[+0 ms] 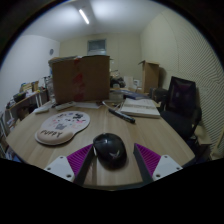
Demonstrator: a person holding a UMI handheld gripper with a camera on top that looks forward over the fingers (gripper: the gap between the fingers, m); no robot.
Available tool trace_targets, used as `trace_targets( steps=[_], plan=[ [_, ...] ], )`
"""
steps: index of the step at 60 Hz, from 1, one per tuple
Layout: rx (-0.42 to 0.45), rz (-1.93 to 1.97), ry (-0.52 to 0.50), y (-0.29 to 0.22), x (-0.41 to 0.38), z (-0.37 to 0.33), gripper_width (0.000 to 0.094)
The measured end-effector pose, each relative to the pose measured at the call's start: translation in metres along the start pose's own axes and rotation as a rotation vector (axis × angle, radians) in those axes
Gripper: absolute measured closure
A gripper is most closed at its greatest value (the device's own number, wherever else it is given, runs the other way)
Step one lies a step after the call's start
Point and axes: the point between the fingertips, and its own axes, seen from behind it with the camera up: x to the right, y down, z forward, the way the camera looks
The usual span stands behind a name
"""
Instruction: Arrange mouse
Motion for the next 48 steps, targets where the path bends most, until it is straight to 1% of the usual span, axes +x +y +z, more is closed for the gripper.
trace_targets(
  steps=[6,8,9,11,13,15,18,23,24,26,30,32,37,41,46,48],
  plan=[
    [0.025,0.016,0.039,-0.01,0.007,0.024,0.0113],
    [0.032,0.019,0.053,-0.014,0.008,0.03,0.0141],
    [0.037,0.022,0.063,-0.016,0.009,0.033,0.0118],
    [0.046,0.03,0.084,-0.017,0.012,0.038,0.0236],
    [0.06,0.043,0.113,-0.019,0.017,0.041,0.0386],
    [0.08,0.059,0.138,-0.02,0.018,0.042,0.0396],
    [0.088,0.037,0.169,-0.019,0.019,0.042,0.0442],
    [0.084,0.066,0.206,-0.019,0.021,0.04,0.0506],
    [0.083,0.065,0.213,-0.019,0.021,0.04,0.0495],
    [0.081,0.06,0.227,-0.019,0.021,0.039,0.0534],
    [0.07,0.074,0.242,-0.02,0.02,0.034,0.0548],
    [0.083,0.081,0.231,-0.029,0.014,0.028,0.0549],
    [0.165,0.119,0.228,-0.079,0.004,0.009,0.055],
    [0.225,0.119,0.201,-0.126,-0.019,-0.004,0.0551],
    [0.259,0.095,0.166,-0.174,-0.06,0.002,0.0549],
    [0.259,0.08,0.148,-0.188,-0.079,0.01,0.055]
  ],
)
